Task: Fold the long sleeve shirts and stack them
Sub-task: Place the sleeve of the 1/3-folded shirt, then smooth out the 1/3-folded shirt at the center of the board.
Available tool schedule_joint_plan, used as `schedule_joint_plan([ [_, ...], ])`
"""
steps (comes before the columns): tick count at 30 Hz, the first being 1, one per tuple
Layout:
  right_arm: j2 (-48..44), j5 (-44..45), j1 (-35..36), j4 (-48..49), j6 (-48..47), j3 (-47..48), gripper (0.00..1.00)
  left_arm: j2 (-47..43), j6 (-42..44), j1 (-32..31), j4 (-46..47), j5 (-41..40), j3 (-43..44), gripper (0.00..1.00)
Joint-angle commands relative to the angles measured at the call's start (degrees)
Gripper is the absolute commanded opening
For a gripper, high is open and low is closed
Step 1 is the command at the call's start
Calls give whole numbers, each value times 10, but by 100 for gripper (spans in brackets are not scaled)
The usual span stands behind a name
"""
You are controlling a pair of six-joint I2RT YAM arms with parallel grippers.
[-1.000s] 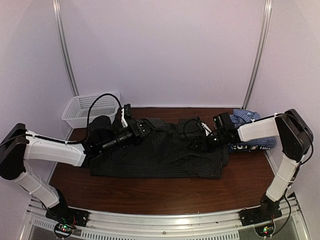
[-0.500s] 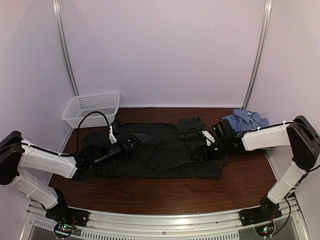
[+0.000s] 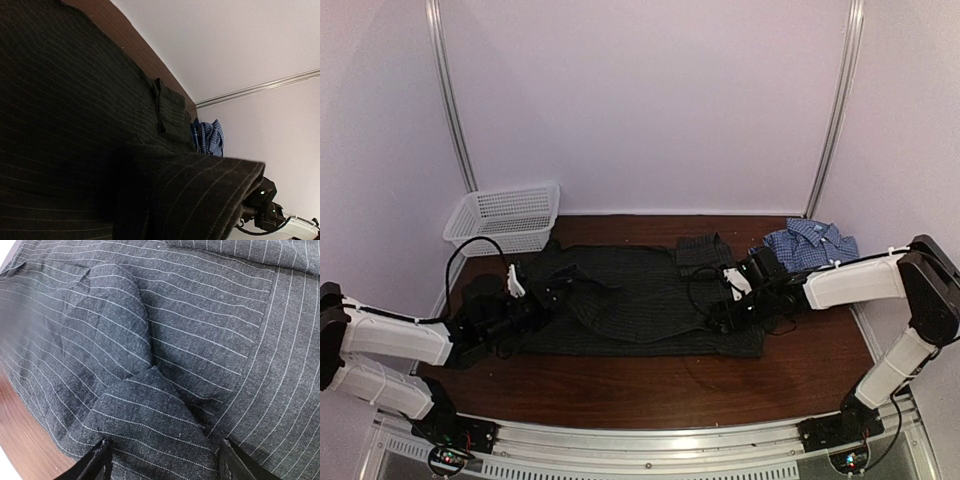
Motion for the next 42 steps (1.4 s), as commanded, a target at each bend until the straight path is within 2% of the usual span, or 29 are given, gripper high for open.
schedule_joint_plan([
  [1, 8, 29, 13, 2, 1, -4, 73, -17, 32, 10, -36, 0, -28, 22],
  [6, 15, 30, 19, 2, 3, -2, 73, -19, 48, 24, -50, -6, -60, 29],
  [10, 15, 30, 22, 1, 4, -3, 72, -12, 99, 43, -60, -8, -66, 38],
  [16, 15, 32, 26, 1, 6, -4, 72, 26, 148, 81, -52, 46, -66, 49],
  [22, 15, 33, 29, 0, 8, -5, 72, 45, 160, 84, -47, 67, -65, 57],
  [32, 24, 33, 34, 4, 9, -5, 72, 21, 291, 135, -208, 43, -2, 59],
  [37, 28, 33, 36, 2, 9, -1, 71, 54, 352, 162, -253, 54, 40, 59],
  [42, 29, 36, 37, -2, 5, 2, 71, 107, 369, 168, -271, 61, 68, 59],
])
